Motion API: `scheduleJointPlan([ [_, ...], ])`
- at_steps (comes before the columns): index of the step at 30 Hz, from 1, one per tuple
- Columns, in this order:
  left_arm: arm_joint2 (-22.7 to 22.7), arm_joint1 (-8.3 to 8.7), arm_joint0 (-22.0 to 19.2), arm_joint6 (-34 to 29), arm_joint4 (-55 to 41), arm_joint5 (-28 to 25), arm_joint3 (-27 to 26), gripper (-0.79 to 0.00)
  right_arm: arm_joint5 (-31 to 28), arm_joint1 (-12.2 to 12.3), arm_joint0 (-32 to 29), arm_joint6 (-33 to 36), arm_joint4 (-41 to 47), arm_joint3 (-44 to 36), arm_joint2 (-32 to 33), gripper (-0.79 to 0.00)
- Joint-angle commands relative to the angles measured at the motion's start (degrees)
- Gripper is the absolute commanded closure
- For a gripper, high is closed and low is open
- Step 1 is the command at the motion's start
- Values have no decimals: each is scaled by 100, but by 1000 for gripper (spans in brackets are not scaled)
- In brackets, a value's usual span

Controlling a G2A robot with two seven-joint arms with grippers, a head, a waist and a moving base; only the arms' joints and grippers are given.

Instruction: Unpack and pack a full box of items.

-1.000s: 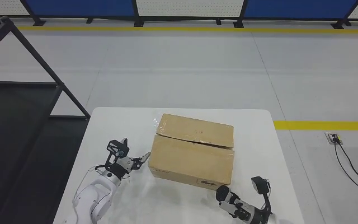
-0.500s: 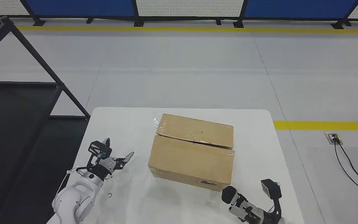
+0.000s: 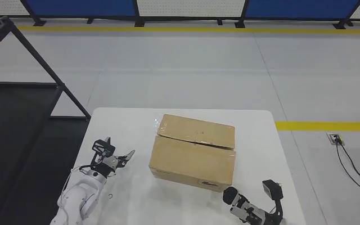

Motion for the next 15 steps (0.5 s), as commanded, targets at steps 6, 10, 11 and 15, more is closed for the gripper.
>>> scheduleJointPlan([
  [6, 622, -86, -663, 292, 615, 430, 778, -785, -140, 6, -205, -298, -129, -71, 58, -785],
  [10, 1009, -166, -1052, 528, 818, 588, 1207, -785, -235, 15, -324, -408, -168, -93, 103, -785],
  [11, 1097, -186, -1140, 579, 851, 602, 1304, -785, -255, 17, -355, -425, -183, -101, 110, -785],
  [15, 1416, -255, -1454, 701, 1038, 625, 1610, -785, -338, 24, -469, -540, -228, -139, 151, -785],
])
